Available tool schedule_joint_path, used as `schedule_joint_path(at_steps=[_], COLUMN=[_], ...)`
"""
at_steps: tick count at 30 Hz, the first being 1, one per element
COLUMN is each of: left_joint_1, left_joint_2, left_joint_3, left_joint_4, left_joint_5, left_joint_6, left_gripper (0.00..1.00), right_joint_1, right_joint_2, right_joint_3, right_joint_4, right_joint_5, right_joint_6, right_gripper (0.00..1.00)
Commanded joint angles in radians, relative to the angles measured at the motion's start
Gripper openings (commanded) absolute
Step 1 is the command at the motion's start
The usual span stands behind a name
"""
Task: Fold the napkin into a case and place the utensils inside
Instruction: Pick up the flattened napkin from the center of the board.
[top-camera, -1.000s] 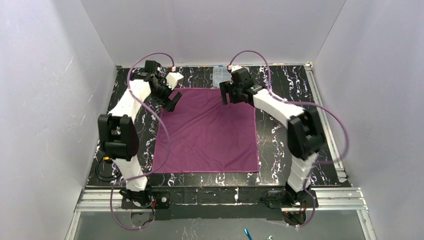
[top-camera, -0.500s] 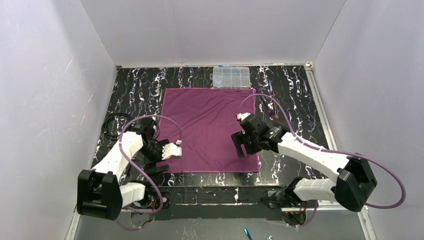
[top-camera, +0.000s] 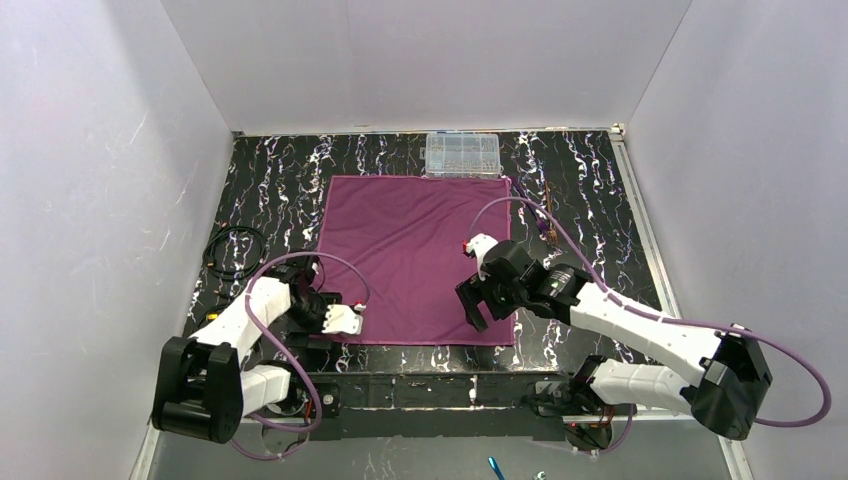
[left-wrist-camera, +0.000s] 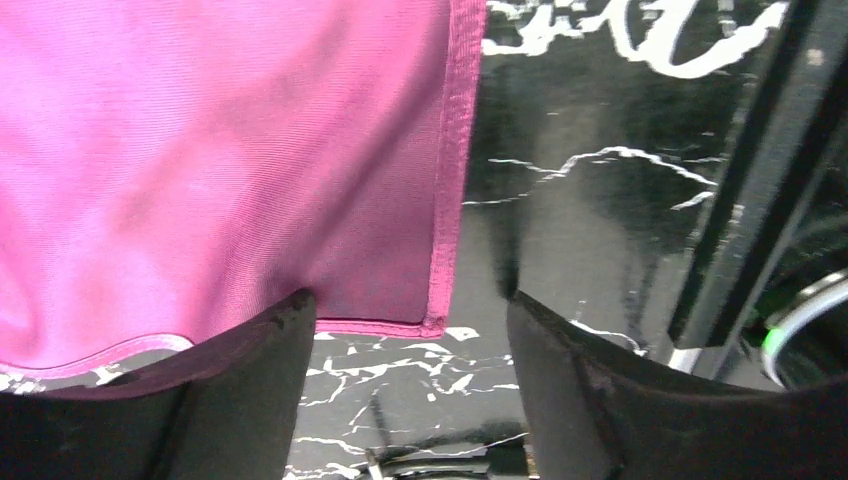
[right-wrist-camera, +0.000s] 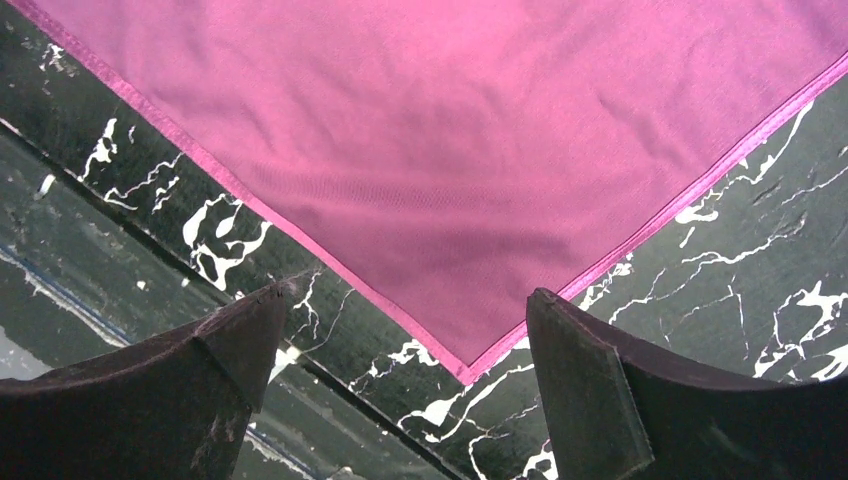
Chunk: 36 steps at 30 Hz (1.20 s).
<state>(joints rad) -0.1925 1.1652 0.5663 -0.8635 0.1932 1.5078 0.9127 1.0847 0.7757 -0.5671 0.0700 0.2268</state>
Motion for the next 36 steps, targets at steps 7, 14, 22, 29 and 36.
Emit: schedule_joint_path(at_steps=[7,14,22,29,36], left_joint_1=[-0.008,-0.008,0.051,0.061,0.074], left_joint_2=[0.058,0.059,0.243,0.339,0.399], left_joint_3=[0.001,0.042,0.371,0.463,0.535], left_joint_4=[0.1,0.068,-0.167,-0.252,-0.271], left_joint_5=[0.015,0.03,0.126,0.137,0.145], left_joint_6=[-0.031,-0.067,-0.184,-0.221,-0.274], left_gripper=[0.2,0.01,0.0,0.0,0.0], right_joint_1=[0.004,0.007,0.044,0.068,0.07], right_joint_2=[0.011,0.055,0.156,0.153,0.162], right_joint_3=[-0.015,0.032,0.165,0.157,0.16], right_joint_4=[0.057,0.02,-0.002,-0.123,-0.146], right_joint_5=[0.073,-0.051,-0.089,-0.157,-0.188], right_joint_6=[0.06,-0.047,-0.258,-0.56,-0.666], right_gripper=[0.98,0.95,0.95,0.99,0.99])
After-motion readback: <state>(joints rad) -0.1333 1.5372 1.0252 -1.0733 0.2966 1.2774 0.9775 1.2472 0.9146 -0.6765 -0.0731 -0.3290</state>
